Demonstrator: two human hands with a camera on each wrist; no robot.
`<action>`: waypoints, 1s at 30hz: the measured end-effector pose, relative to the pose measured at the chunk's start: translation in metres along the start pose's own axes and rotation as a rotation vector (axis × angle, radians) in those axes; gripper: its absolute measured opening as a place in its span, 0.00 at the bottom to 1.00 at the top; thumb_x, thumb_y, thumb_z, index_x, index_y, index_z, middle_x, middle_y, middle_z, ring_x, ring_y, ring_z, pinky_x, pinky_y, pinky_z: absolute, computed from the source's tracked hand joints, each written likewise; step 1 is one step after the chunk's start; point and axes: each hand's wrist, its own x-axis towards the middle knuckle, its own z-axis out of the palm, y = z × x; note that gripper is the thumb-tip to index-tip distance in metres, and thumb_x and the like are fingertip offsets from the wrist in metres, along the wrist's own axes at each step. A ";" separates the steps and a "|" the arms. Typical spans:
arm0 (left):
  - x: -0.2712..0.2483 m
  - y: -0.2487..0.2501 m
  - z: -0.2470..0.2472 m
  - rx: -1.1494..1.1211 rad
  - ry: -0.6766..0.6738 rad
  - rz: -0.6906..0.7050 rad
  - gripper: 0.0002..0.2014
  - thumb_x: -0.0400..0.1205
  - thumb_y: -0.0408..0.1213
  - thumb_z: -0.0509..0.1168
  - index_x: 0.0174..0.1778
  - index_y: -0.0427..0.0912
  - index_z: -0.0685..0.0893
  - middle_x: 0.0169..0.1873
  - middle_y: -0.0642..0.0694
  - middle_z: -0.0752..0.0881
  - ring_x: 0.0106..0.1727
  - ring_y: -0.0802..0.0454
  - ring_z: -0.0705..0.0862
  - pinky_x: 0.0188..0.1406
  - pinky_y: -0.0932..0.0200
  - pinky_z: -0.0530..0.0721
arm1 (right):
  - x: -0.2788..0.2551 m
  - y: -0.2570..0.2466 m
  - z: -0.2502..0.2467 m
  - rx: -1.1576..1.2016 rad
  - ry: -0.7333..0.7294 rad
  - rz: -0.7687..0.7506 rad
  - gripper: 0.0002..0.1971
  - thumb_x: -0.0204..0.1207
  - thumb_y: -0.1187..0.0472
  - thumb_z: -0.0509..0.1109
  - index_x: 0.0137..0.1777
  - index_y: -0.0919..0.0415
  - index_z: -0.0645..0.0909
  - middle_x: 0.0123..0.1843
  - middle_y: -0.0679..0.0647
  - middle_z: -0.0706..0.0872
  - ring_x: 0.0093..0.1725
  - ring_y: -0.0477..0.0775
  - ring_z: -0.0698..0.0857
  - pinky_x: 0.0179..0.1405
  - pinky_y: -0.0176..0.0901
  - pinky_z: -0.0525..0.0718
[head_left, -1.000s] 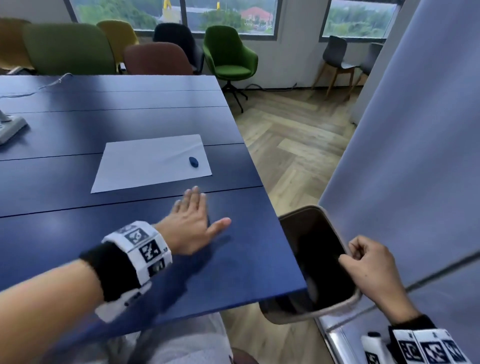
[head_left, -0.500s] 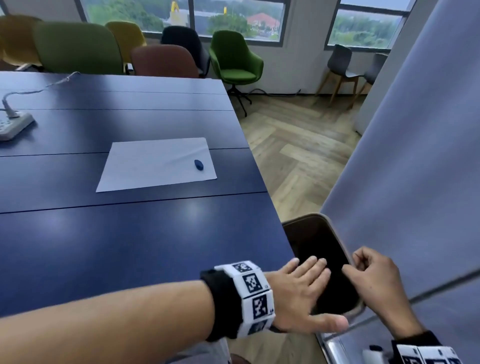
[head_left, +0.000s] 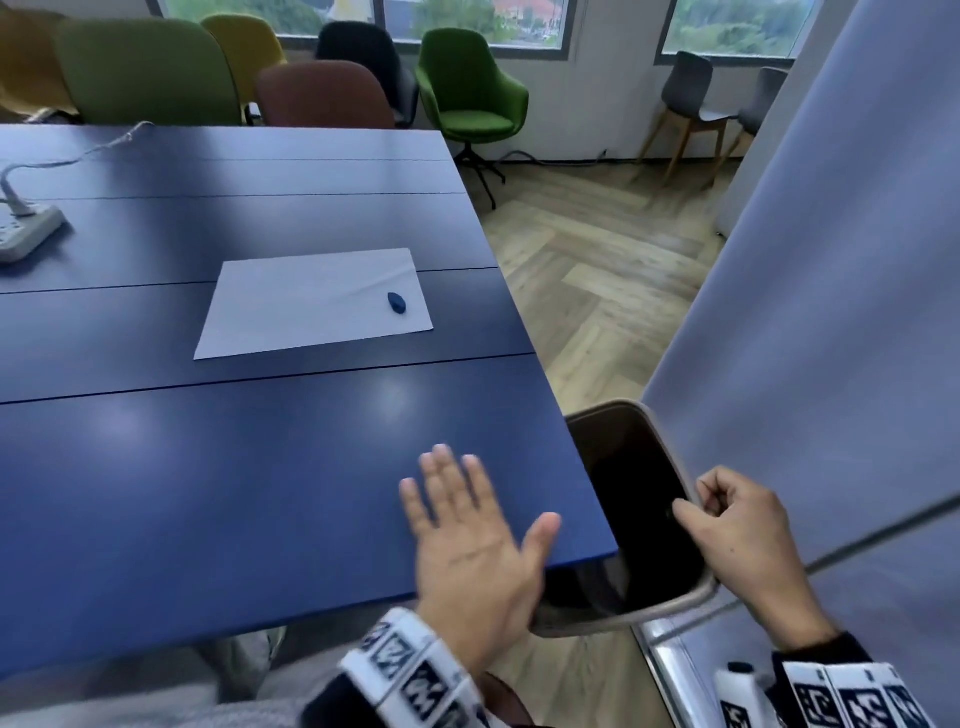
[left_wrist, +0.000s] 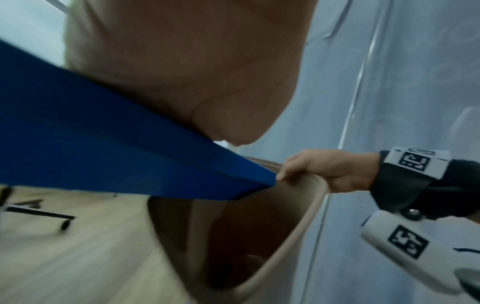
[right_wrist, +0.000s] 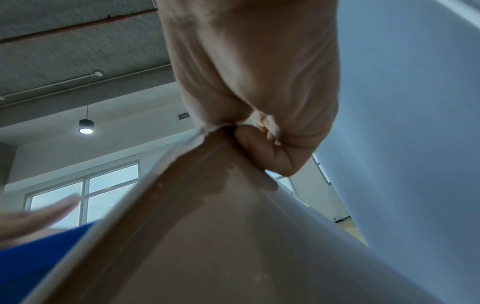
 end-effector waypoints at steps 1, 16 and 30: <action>0.003 0.021 -0.003 -0.006 0.014 0.089 0.47 0.86 0.66 0.34 0.73 0.23 0.73 0.75 0.21 0.70 0.78 0.26 0.67 0.75 0.34 0.53 | 0.000 -0.002 0.003 0.009 -0.006 -0.004 0.16 0.65 0.71 0.75 0.28 0.68 0.68 0.23 0.51 0.68 0.25 0.49 0.66 0.26 0.38 0.66; 0.007 -0.001 -0.027 -0.004 -0.023 -0.160 0.53 0.77 0.73 0.24 0.82 0.27 0.37 0.82 0.27 0.34 0.83 0.34 0.31 0.76 0.31 0.25 | -0.001 0.013 0.014 0.070 -0.034 0.013 0.20 0.72 0.61 0.78 0.29 0.68 0.69 0.23 0.50 0.70 0.25 0.51 0.68 0.26 0.38 0.68; 0.031 0.018 -0.055 0.148 0.003 0.166 0.38 0.87 0.61 0.47 0.87 0.44 0.42 0.86 0.38 0.37 0.86 0.40 0.35 0.84 0.41 0.39 | 0.005 0.084 0.044 0.055 -0.146 0.220 0.13 0.67 0.68 0.76 0.32 0.65 0.72 0.27 0.55 0.75 0.31 0.56 0.72 0.33 0.48 0.71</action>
